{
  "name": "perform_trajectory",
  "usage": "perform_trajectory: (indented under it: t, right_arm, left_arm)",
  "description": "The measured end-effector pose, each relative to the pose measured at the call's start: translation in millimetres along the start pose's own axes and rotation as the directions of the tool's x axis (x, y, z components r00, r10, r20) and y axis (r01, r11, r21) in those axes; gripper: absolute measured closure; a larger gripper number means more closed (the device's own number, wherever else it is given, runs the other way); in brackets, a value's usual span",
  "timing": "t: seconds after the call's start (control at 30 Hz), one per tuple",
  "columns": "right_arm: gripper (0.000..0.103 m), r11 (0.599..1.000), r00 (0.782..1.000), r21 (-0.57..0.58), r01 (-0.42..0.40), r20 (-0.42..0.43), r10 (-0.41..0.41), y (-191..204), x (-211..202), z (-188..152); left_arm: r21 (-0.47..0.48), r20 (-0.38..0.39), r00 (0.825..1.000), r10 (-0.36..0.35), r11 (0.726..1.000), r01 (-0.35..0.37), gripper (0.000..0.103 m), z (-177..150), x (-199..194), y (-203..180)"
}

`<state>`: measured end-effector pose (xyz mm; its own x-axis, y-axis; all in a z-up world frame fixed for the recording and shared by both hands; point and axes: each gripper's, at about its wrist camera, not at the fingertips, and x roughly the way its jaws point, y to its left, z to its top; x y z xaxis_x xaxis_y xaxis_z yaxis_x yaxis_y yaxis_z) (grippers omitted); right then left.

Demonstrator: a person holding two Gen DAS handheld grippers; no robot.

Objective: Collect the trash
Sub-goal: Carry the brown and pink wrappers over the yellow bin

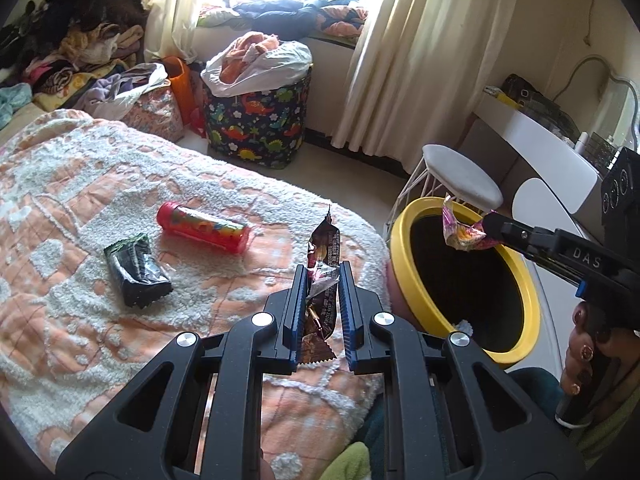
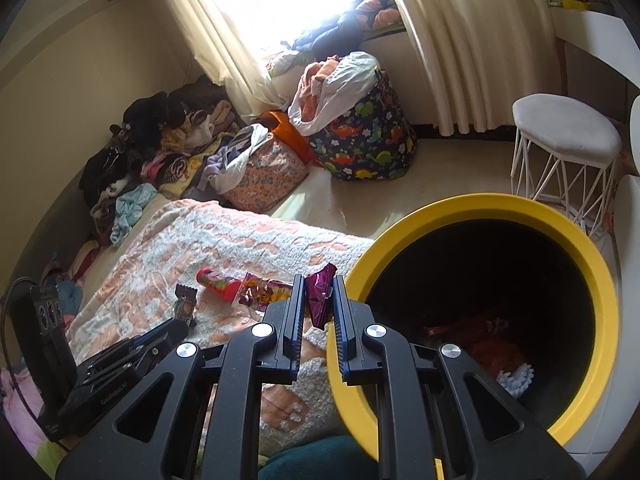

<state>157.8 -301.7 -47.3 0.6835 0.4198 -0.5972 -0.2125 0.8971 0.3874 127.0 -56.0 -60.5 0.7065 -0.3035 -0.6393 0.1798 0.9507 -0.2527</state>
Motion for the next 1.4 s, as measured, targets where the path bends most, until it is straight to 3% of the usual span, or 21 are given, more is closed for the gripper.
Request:
perform_trajectory:
  t: [0.8, 1.4]
  right_arm:
    - [0.090, 0.994, 0.992, 0.049, 0.098, 0.081, -0.101, -36.8, -32.6, 14.5]
    - [0.090, 0.974, 0.974, 0.126, 0.187, 0.107, -0.201, -82.2, -42.1, 15.3]
  left_arm:
    - [0.115, 0.003, 0.997, -0.083, 0.990, 0.082, 0.092, 2.5, -7.3, -56.5]
    - [0.198, -0.044, 0.990, -0.133, 0.970, 0.139, 0.092, -6.1, 10.4, -94.3]
